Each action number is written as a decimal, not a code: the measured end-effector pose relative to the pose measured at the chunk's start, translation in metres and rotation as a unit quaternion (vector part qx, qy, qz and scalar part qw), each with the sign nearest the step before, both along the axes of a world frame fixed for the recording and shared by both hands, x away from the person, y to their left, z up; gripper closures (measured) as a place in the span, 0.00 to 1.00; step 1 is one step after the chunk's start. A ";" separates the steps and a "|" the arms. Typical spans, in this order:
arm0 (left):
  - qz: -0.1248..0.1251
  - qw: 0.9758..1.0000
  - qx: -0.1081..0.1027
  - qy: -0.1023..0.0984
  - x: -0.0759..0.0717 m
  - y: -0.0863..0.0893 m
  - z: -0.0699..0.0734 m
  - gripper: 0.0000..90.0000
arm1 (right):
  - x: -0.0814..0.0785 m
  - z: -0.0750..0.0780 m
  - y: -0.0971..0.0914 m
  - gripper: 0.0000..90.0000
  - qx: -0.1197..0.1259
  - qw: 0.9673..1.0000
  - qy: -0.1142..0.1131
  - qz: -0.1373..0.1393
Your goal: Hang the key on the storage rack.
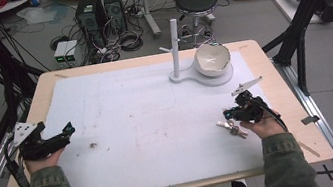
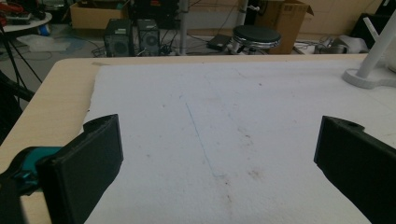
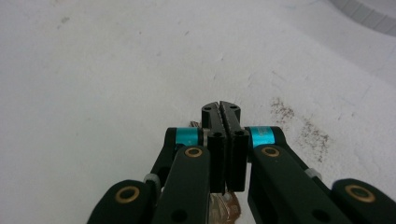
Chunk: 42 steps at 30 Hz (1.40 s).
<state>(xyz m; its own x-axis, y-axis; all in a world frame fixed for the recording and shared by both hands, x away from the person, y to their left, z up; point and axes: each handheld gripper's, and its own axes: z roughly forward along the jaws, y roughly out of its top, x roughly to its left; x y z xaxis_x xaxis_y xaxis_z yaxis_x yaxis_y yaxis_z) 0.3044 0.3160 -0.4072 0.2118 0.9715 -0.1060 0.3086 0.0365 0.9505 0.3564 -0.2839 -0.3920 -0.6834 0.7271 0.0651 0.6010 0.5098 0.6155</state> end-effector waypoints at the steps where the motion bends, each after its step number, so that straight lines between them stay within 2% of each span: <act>1: 0.000 1.000 0.000 0.000 0.000 0.000 0.000 0.02 | -0.001 0.002 -0.001 1.00 0.004 1.000 0.001 -0.006; 3: 0.000 1.000 0.000 0.000 0.000 0.000 0.000 0.02 | -0.001 0.003 -0.002 1.00 0.014 1.000 -0.013 -0.003; 6: -0.001 1.000 0.000 0.000 0.000 0.000 0.000 0.02 | -0.003 0.006 -0.003 1.00 0.021 0.999 -0.026 -0.013; 10: 0.000 1.000 -0.001 -0.001 0.000 0.000 0.000 0.02 | -0.005 0.012 -0.008 1.00 0.048 0.998 -0.048 -0.014; 15: 0.001 1.000 -0.001 -0.001 0.000 0.000 0.000 0.02 | -0.007 0.016 -0.011 1.00 0.065 0.996 -0.056 -0.021; 16: 0.001 1.000 -0.001 -0.001 0.000 0.000 0.000 0.02 | -0.007 0.017 -0.012 1.00 0.073 0.995 -0.064 -0.022; 18: 0.000 1.000 0.000 0.000 0.000 0.000 -0.001 0.02 | -0.008 0.018 -0.013 1.00 0.074 0.995 -0.067 -0.027; 22: 0.000 1.000 -0.002 0.000 0.000 0.001 -0.001 0.02 | -0.008 0.024 -0.016 1.00 0.101 0.991 -0.082 -0.035; 32: 0.000 1.000 -0.007 0.002 0.002 0.001 -0.002 0.02 | -0.008 0.035 -0.015 1.00 0.134 0.986 -0.095 -0.039; 39: 0.000 1.000 -0.007 0.001 0.003 0.001 -0.003 0.02 | -0.003 0.040 -0.013 1.00 0.148 0.984 -0.091 -0.034; 42: 0.001 1.000 -0.006 0.003 0.004 0.001 -0.004 0.02 | 0.001 0.042 -0.008 1.00 0.145 0.986 -0.083 -0.028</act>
<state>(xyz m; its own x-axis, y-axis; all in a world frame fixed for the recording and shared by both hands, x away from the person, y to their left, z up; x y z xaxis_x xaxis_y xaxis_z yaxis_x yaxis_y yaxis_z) 0.3083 0.3171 -0.4107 0.2096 0.9705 -0.1194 0.3150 0.0486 0.9478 0.3578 -0.2918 -0.3505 -0.6621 0.7306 0.1668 0.5023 0.2674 0.8223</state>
